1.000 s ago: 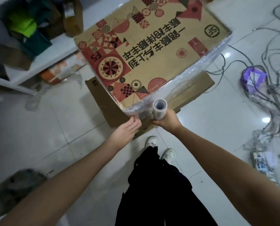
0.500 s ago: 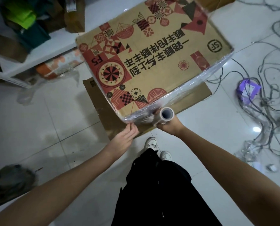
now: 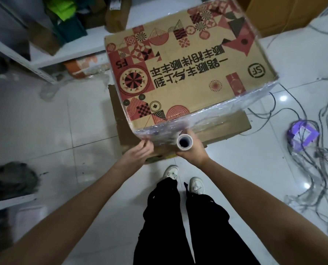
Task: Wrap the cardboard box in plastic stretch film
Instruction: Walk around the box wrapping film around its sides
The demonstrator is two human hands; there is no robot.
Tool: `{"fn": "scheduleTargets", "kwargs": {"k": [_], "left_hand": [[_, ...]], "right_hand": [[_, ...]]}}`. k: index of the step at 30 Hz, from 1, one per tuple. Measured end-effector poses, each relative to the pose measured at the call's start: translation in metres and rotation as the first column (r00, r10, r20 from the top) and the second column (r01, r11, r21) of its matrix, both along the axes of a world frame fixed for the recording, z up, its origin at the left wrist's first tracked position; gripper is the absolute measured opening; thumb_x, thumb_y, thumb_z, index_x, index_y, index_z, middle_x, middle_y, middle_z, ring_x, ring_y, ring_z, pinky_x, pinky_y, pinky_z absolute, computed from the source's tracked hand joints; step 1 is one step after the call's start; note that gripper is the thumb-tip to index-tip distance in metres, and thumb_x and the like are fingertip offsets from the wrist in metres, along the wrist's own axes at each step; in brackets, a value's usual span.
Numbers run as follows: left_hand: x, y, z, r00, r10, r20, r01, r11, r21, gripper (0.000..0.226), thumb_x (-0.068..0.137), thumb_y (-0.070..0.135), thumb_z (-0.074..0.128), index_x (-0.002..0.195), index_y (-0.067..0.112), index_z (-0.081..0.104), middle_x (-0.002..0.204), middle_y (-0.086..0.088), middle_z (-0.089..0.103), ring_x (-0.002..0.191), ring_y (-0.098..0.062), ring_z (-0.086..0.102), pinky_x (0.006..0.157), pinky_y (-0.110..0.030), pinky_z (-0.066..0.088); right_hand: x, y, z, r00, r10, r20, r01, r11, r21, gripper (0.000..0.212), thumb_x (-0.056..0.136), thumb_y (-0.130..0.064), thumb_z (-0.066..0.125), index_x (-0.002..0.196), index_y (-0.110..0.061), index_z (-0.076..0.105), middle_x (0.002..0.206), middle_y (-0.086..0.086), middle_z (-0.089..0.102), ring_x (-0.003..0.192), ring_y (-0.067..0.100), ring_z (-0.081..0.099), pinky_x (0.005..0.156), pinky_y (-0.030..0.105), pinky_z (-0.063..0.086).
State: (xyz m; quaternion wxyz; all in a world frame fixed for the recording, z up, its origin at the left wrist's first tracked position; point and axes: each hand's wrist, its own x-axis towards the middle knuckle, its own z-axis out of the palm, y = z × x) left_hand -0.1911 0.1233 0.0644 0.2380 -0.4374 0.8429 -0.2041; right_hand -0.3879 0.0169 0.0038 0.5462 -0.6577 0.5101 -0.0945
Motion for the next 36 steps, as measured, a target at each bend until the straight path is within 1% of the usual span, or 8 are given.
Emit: {"fn": "scheduleTargets", "kwargs": {"k": [3,6,11,14,20,30,33,36], "left_hand": [[-0.009,0.006,-0.007,0.999,0.040,0.010,-0.040,0.999,0.036,0.050,0.085,0.015,0.028,0.111,0.014,0.070,0.113,0.001,0.066,0.110,-0.013,0.058,0.100,-0.027,0.043],[-0.014,0.010,-0.013,0.993,0.114,0.003,-0.114,0.993,0.028,0.049,0.086,0.016,0.027,0.115,0.009,0.067,0.117,-0.002,0.064,0.114,-0.018,0.056,0.102,-0.030,0.041],[-0.023,0.013,-0.018,0.978,0.207,0.032,-0.207,0.978,-0.013,0.053,0.089,0.014,0.020,0.120,0.003,0.062,0.125,-0.010,0.058,0.121,-0.024,0.051,0.103,-0.036,0.041],[-0.028,0.016,-0.020,0.970,0.237,0.054,-0.238,0.971,0.001,0.043,0.093,0.023,0.035,0.122,0.005,0.061,0.132,-0.012,0.053,0.126,-0.025,0.045,0.102,-0.039,0.040],[-0.038,0.012,-0.038,0.930,0.202,0.309,-0.201,0.979,-0.034,0.047,0.098,0.022,0.029,0.131,-0.005,0.047,0.135,-0.027,0.036,0.128,-0.042,0.031,0.111,-0.050,0.020],[-0.035,0.007,-0.047,0.904,0.169,0.393,-0.137,0.985,-0.109,0.051,0.093,0.025,0.035,0.133,-0.005,0.042,0.129,-0.026,0.032,0.123,-0.041,0.028,0.109,-0.050,0.017],[-0.030,0.002,-0.044,0.919,0.069,0.388,-0.055,0.997,-0.048,0.050,0.091,0.025,0.043,0.135,0.001,0.044,0.133,-0.020,0.036,0.128,-0.034,0.030,0.112,-0.045,0.016],[-0.028,-0.006,-0.044,0.911,-0.028,0.412,0.039,0.999,-0.018,0.047,0.090,0.025,0.049,0.132,0.006,0.049,0.134,-0.016,0.036,0.128,-0.030,0.031,0.112,-0.042,0.017]], "right_hand": [[-0.009,-0.006,-0.003,0.999,0.007,0.032,-0.007,1.000,0.010,0.055,0.064,-0.007,0.076,0.108,-0.017,0.046,0.095,-0.003,0.058,0.084,0.010,0.057,0.066,0.013,0.044],[-0.015,-0.011,-0.007,0.999,0.017,0.039,-0.017,1.000,-0.011,0.050,0.068,-0.006,0.076,0.111,-0.011,0.051,0.103,0.009,0.060,0.093,0.021,0.058,0.079,0.030,0.049],[-0.016,-0.013,-0.010,0.994,0.043,0.097,-0.038,0.998,-0.056,0.045,0.074,-0.003,0.070,0.114,-0.015,0.051,0.100,-0.002,0.058,0.097,0.015,0.056,0.083,0.026,0.044],[-0.018,-0.012,-0.014,0.995,0.056,0.077,-0.051,0.997,-0.060,0.051,0.073,-0.007,0.072,0.120,-0.013,0.052,0.105,-0.001,0.060,0.103,0.015,0.057,0.088,0.029,0.045],[-0.019,-0.011,-0.022,0.997,0.012,0.077,-0.007,0.998,-0.070,0.054,0.064,-0.029,0.085,0.107,-0.013,0.057,0.098,0.004,0.067,0.095,0.022,0.063,0.081,0.041,0.053],[-0.024,-0.008,-0.015,0.996,-0.007,0.089,0.037,0.939,-0.341,0.043,0.063,-0.009,0.079,0.097,-0.009,0.053,0.090,0.006,0.059,0.083,0.016,0.058,0.061,0.016,0.041],[-0.025,-0.005,-0.011,0.992,-0.077,0.101,0.104,0.950,-0.295,0.051,0.061,-0.007,0.080,0.102,-0.013,0.051,0.096,0.008,0.060,0.088,0.018,0.058,0.070,0.028,0.048],[-0.027,-0.007,-0.010,0.986,-0.058,0.157,0.099,0.958,-0.268,0.054,0.060,0.002,0.079,0.104,-0.013,0.051,0.096,0.002,0.060,0.091,0.014,0.058,0.077,0.022,0.050]]}}
